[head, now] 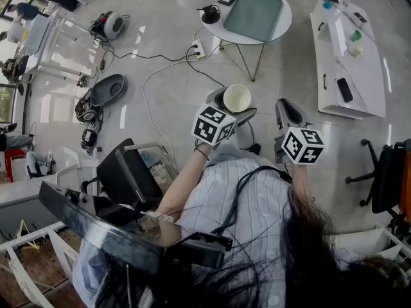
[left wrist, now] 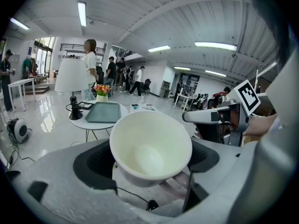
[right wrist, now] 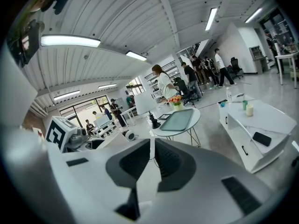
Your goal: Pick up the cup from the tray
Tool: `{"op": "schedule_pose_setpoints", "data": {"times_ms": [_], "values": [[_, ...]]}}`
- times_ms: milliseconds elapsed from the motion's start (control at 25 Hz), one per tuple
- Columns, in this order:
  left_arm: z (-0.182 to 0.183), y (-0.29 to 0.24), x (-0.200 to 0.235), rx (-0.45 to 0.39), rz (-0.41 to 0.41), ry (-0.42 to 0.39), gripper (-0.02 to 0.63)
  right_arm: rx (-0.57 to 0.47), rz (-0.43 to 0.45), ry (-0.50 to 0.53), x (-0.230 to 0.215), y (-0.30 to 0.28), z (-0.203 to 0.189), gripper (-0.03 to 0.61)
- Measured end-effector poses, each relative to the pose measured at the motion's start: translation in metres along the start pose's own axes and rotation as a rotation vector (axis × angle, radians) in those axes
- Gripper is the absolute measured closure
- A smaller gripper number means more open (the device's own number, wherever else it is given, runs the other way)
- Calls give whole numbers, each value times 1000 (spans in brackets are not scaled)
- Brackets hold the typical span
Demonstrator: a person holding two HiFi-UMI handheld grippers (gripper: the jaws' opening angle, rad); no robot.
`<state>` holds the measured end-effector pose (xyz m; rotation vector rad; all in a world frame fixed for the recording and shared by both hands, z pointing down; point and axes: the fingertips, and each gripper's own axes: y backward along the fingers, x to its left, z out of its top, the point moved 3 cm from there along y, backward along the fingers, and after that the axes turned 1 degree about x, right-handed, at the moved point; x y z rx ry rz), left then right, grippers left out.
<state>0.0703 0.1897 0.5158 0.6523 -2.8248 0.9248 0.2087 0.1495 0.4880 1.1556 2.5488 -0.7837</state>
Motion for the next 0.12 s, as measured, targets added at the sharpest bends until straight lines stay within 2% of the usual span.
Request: {"op": "schedule_pose_setpoints", "data": {"times_ms": [120], "values": [[3, -1, 4, -3, 4, 5, 156, 3, 3, 6, 0, -4, 4, 531]]}}
